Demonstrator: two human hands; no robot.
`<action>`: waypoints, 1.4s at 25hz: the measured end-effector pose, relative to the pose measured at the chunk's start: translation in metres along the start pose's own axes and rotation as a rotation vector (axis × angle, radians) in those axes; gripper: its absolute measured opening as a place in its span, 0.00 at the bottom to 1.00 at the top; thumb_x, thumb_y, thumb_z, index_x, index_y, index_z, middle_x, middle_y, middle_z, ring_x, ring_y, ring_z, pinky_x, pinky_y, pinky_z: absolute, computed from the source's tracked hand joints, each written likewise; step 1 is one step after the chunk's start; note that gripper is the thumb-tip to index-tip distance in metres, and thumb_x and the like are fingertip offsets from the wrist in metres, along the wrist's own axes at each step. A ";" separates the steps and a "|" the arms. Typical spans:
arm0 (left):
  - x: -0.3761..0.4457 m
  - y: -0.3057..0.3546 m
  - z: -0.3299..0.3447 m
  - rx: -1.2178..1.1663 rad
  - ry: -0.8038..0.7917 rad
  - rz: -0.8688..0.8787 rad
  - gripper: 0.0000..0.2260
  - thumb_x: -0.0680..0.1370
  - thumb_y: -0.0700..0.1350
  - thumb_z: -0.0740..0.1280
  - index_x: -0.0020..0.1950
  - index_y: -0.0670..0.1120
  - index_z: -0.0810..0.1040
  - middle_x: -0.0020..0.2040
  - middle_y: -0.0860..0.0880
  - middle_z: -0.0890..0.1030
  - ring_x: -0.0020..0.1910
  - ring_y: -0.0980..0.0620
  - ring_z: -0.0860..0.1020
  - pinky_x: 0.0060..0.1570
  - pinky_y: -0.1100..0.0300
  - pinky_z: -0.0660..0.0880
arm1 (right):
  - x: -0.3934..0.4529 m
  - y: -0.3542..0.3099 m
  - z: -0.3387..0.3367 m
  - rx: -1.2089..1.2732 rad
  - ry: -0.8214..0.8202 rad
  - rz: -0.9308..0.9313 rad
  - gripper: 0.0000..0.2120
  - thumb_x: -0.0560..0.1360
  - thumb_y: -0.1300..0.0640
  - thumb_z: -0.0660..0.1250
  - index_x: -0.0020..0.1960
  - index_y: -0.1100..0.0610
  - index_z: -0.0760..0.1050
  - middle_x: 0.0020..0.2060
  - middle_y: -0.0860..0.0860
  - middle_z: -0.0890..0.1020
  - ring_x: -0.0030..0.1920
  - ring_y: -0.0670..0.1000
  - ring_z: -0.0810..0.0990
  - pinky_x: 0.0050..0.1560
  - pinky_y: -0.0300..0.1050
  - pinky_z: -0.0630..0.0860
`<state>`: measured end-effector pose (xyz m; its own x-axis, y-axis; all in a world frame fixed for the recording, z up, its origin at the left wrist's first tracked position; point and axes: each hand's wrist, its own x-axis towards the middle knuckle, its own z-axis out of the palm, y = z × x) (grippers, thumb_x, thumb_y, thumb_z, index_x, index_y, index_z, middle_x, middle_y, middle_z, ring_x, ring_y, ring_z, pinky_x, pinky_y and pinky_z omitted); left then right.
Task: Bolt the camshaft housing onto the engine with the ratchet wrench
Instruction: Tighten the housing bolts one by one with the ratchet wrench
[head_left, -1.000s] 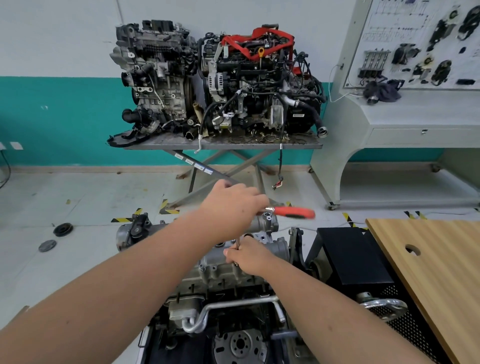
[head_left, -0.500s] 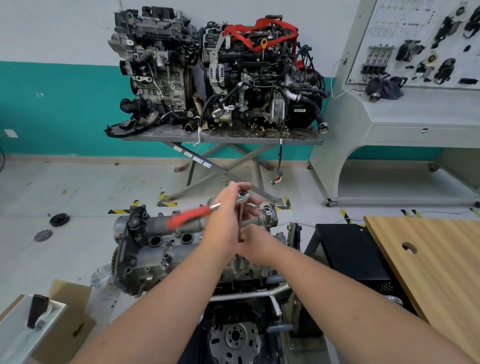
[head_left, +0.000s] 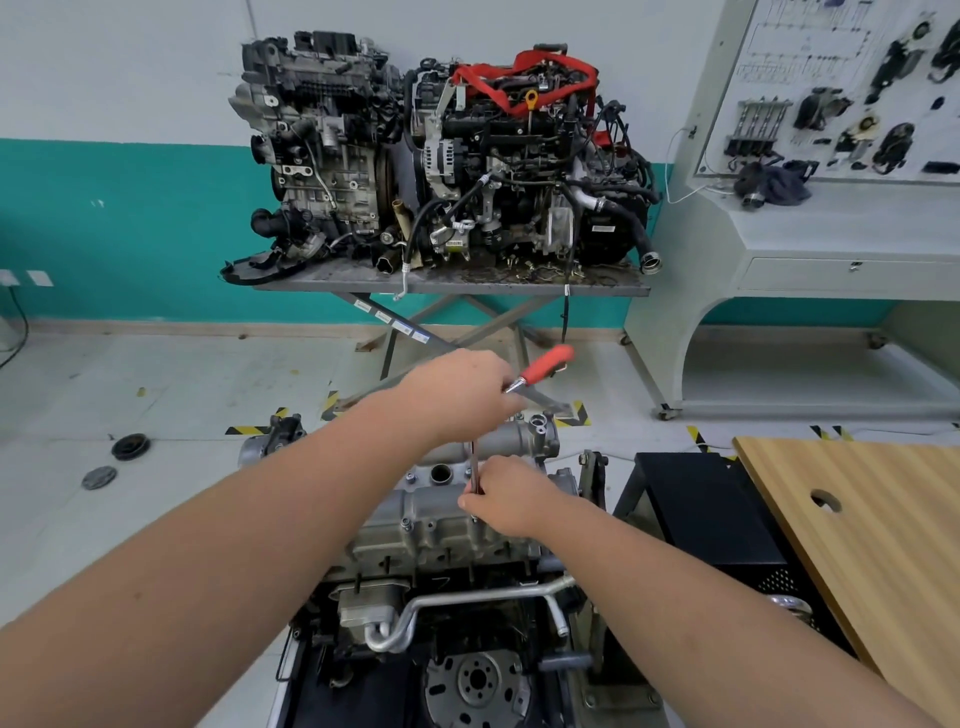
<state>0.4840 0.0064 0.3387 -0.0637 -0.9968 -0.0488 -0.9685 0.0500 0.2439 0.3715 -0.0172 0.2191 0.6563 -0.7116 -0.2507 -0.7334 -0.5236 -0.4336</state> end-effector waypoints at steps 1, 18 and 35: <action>-0.002 0.000 0.001 0.209 0.031 0.086 0.14 0.82 0.56 0.60 0.42 0.49 0.71 0.38 0.52 0.78 0.37 0.50 0.77 0.35 0.56 0.73 | -0.002 0.001 -0.001 -0.015 -0.027 -0.001 0.18 0.79 0.54 0.64 0.31 0.55 0.69 0.28 0.50 0.74 0.31 0.50 0.73 0.37 0.48 0.71; -0.034 -0.024 0.100 -0.898 0.198 0.128 0.25 0.77 0.71 0.43 0.59 0.64 0.74 0.61 0.63 0.78 0.66 0.63 0.73 0.64 0.68 0.67 | -0.029 -0.022 -0.105 -0.304 0.115 -0.450 0.24 0.80 0.58 0.61 0.75 0.49 0.69 0.69 0.48 0.76 0.68 0.49 0.72 0.65 0.43 0.67; -0.028 -0.074 0.160 -0.453 -0.089 -0.015 0.08 0.81 0.51 0.65 0.51 0.48 0.80 0.48 0.50 0.82 0.49 0.49 0.79 0.52 0.53 0.75 | -0.017 -0.053 -0.033 1.755 0.412 -0.094 0.05 0.82 0.54 0.63 0.51 0.54 0.75 0.42 0.51 0.85 0.43 0.52 0.84 0.35 0.39 0.78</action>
<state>0.5186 0.0402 0.1667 -0.0897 -0.9869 -0.1341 -0.7681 -0.0171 0.6401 0.3936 0.0068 0.2751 0.3981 -0.9135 -0.0843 0.5011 0.2934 -0.8141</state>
